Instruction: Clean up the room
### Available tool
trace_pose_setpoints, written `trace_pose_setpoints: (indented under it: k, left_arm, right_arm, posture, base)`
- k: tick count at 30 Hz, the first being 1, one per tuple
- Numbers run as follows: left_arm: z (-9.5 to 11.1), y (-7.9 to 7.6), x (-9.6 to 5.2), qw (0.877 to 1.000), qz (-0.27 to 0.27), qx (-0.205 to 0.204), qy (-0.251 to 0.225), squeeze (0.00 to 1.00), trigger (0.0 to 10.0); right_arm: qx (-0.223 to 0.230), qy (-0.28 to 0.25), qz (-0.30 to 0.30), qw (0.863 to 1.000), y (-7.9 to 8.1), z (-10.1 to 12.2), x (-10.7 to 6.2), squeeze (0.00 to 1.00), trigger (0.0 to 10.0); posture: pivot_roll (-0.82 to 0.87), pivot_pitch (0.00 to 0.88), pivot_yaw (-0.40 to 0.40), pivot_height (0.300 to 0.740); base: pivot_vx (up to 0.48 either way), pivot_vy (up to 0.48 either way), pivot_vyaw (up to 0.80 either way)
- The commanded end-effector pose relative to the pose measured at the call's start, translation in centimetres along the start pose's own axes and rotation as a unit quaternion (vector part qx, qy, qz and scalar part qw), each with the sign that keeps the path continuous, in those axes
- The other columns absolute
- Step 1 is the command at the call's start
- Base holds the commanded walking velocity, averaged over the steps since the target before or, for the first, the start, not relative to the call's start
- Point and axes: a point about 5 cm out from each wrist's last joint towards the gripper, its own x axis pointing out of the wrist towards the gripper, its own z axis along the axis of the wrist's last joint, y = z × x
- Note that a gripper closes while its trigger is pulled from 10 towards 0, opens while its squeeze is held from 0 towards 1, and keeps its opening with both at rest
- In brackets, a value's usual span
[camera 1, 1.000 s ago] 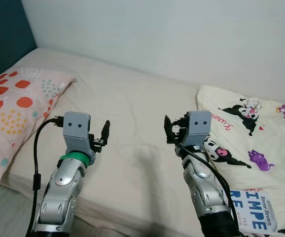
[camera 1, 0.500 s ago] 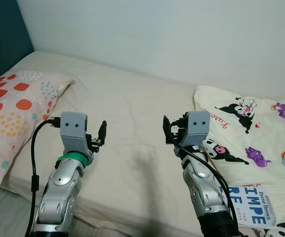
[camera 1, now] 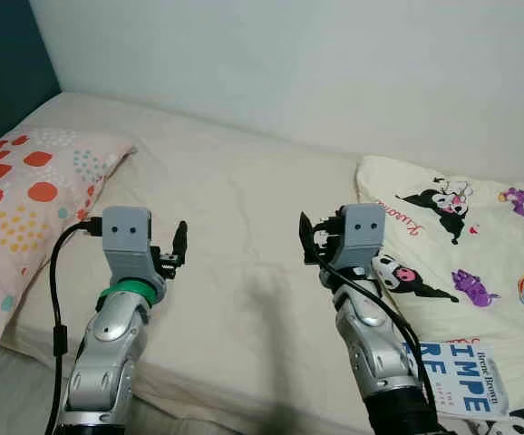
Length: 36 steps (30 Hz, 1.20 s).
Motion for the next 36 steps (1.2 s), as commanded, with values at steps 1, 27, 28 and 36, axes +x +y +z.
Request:
trace_pose_setpoints:
  k: [1,27,28,36]
  left_arm:
    - [-0.30,-0.03,-0.11,1.000,0.000,-0.001,0.006,0.00,10.0]
    - [-0.32,0.20,0.03,1.000,0.004,0.000,0.007,0.00,10.0]
    - [-0.32,0.20,0.03,1.000,0.004,0.000,0.007,0.00,10.0]
    - [-0.32,0.22,0.10,1.000,0.005,0.001,0.007,0.00,10.0]
  right_arm:
    - [-0.001,0.004,-0.001,1.000,-0.03,-0.23,0.01,0.00,10.0]
    - [-0.002,0.004,-0.007,1.000,-0.27,-0.32,-0.06,0.00,10.0]
    - [-0.002,0.004,-0.007,1.000,-0.27,-0.32,-0.06,0.00,10.0]
    - [-0.003,0.003,-0.009,1.000,-0.42,-0.26,0.03,0.00,10.0]
  posture:
    - [0.05,0.064,-0.022,0.740]
    - [0.05,0.061,-0.017,0.740]
    - [0.05,0.061,-0.017,0.740]
    - [0.04,0.061,-0.018,0.740]
  base:
    - [0.000,0.000,0.00]
    - [-0.274,0.000,0.00]
    - [-0.277,0.000,0.00]
    - [-0.276,0.000,0.00]
